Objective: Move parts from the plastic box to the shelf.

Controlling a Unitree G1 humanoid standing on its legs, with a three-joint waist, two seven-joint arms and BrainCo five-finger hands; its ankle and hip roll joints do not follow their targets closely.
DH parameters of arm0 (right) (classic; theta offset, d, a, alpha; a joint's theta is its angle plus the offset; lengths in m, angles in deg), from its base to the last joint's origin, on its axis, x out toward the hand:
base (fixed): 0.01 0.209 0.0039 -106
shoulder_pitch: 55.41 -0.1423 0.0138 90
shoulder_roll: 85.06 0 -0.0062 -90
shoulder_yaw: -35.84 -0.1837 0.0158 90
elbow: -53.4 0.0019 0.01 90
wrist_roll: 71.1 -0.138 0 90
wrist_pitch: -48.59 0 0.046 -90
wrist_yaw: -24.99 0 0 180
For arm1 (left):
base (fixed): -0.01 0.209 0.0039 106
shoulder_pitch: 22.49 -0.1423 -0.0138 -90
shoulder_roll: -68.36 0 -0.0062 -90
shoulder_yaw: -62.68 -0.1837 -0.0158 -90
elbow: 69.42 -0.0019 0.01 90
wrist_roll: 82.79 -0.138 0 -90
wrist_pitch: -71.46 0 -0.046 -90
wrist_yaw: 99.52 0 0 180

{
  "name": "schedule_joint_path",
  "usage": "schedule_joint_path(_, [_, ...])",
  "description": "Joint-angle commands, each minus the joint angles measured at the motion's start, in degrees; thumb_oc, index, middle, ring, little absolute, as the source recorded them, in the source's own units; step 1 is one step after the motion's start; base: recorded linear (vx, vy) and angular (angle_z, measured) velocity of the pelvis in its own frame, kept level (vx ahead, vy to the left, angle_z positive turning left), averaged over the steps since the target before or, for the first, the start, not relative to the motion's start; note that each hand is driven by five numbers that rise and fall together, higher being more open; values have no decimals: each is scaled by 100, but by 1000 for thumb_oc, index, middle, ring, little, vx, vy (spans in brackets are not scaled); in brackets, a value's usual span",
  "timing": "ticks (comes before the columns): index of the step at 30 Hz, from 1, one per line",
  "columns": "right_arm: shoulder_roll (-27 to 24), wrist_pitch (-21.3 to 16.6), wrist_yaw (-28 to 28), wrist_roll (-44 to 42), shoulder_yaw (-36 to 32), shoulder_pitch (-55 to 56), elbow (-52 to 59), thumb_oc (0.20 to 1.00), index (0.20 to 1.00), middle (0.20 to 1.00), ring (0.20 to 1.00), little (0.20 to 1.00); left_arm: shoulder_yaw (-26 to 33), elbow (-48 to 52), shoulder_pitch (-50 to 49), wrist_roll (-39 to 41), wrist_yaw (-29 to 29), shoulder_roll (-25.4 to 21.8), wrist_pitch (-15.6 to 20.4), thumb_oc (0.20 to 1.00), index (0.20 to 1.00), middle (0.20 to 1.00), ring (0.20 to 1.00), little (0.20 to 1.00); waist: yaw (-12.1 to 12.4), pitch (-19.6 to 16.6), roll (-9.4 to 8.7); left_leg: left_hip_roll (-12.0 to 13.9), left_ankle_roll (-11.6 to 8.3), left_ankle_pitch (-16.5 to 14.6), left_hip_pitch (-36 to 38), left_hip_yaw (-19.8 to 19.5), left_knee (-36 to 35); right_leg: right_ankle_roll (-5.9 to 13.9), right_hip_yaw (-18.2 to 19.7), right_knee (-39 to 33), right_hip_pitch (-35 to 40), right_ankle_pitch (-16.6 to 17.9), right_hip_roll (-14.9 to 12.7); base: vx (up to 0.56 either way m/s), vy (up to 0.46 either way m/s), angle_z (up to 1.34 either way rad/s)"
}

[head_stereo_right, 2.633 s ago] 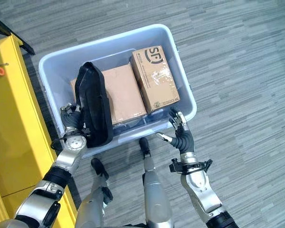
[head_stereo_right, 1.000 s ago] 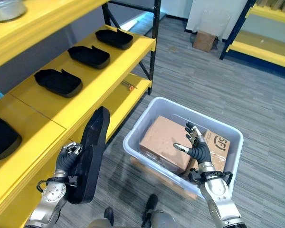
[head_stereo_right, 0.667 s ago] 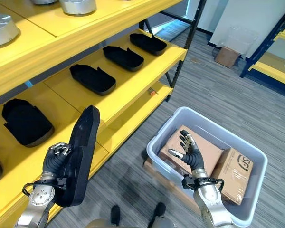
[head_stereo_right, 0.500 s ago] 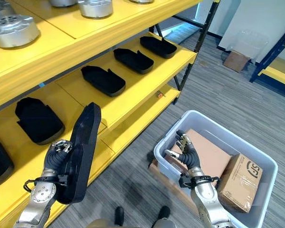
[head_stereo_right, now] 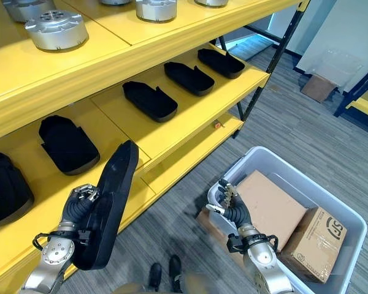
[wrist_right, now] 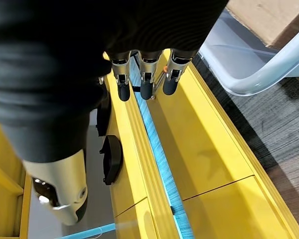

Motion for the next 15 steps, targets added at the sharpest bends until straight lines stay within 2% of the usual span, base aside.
schedule_joint_path(1, [-46, -265, -71, -136, -111, -86, 323, 1000, 1000, 1000, 1000, 1000, 213, 550, 64, 91, 106, -87, 402, 200, 200, 200, 200, 200, 15, -316, -90, -131, -171, 70, -41, 266, -175, 440, 66, 179, 197, -154, -98, -55, -62, 2])
schedule_joint_path(5, [-56, -243, -113, -137, -135, -106, 272, 1000, 1000, 1000, 1000, 1000, 318, 616, -89, 202, 214, -68, 426, 200, 200, 200, 200, 200, 110, -389, -95, -128, -187, 88, -51, 184, -137, 398, 18, -149, 366, -93, -139, -44, -52, 8])
schedule_joint_path(7, [-87, -260, -97, -135, -152, -155, 180, 1000, 1000, 1000, 1000, 1000, 329, 656, -87, 229, 248, -63, 431, 200, 200, 200, 200, 200, 163, -302, -126, -205, -225, -33, -251, 124, 382, 390, -73, -214, 421, -42, -209, -81, -35, 14])
schedule_joint_path(9, [-175, -300, -22, -94, -241, -190, 159, 1000, 1000, 1000, 1000, 1000, 268, 654, 29, 274, 268, -59, 433, 200, 200, 200, 200, 200, 169, -126, -147, -235, -389, -132, -589, 216, 958, 372, -238, -168, 424, -53, -330, -147, 34, 55])
schedule_joint_path(11, [-227, -304, 33, -134, -295, -229, 175, 1000, 1000, 1000, 1000, 1000, 268, 640, 100, 312, 278, -60, 432, 200, 200, 200, 200, 200, 119, -39, -204, 108, -404, -391, -619, 597, 1233, 382, -334, -51, 359, -19, -479, -132, 63, 99])
schedule_joint_path(13, [-230, -275, -36, -167, -271, -199, 175, 1000, 1000, 1000, 1000, 1000, 310, 638, 64, 304, 241, -44, 456, 200, 200, 200, 200, 200, 145, -58, -283, 351, -368, -580, -518, 528, 1395, 388, -328, 8, 348, -27, -577, -43, 64, 93])
schedule_joint_path(15, [-227, -254, -42, -208, -261, -189, 160, 1000, 1000, 1000, 1000, 1000, 326, 635, 66, 329, 201, -11, 416, 200, 200, 200, 200, 200, 109, -100, -338, 833, -365, -503, -460, 550, 1414, 400, -391, 100, 304, -79, -702, -14, 146, 30])
